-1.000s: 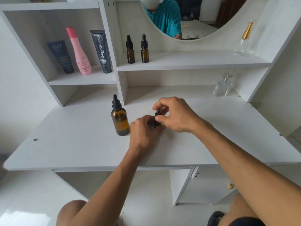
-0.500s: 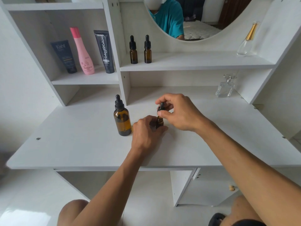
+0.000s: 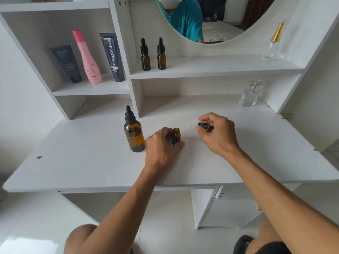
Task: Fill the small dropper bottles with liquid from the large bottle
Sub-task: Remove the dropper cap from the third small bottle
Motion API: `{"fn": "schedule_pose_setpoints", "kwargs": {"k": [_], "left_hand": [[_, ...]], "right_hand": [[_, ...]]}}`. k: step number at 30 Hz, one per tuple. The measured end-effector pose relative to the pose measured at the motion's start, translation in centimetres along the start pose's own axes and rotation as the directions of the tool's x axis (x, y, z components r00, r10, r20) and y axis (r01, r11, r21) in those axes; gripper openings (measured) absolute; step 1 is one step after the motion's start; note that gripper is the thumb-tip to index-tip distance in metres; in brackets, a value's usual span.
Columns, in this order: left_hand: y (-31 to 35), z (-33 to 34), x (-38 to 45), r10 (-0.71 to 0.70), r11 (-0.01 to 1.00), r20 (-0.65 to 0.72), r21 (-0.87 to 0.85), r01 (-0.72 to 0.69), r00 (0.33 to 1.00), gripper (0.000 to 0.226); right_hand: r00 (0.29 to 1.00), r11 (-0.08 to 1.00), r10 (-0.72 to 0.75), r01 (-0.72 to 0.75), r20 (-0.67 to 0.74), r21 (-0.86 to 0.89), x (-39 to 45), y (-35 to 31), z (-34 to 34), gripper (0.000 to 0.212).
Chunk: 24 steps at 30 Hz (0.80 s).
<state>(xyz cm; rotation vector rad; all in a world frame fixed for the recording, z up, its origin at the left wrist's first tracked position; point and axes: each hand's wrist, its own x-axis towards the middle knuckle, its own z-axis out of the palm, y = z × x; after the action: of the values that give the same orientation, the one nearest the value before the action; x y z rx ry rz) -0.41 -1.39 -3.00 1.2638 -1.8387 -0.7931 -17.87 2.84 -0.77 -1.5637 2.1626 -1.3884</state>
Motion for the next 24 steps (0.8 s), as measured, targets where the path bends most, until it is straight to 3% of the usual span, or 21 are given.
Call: {"fn": "schedule_pose_setpoints", "kwargs": {"k": [7, 24], "left_hand": [[0.1, -0.1, 0.0, 0.018, 0.999, -0.006, 0.035, -0.017, 1.000, 0.023], [0.6, -0.3, -0.4, 0.009, 0.999, -0.010, 0.049, -0.008, 1.000, 0.025]], "right_hand": [[1.000, 0.997, 0.004, -0.007, -0.029, -0.081, -1.3, 1.8, 1.2, 0.024], [0.998, 0.995, 0.051, -0.048, 0.030, -0.090, -1.6, 1.9, 1.0, 0.044]]}}
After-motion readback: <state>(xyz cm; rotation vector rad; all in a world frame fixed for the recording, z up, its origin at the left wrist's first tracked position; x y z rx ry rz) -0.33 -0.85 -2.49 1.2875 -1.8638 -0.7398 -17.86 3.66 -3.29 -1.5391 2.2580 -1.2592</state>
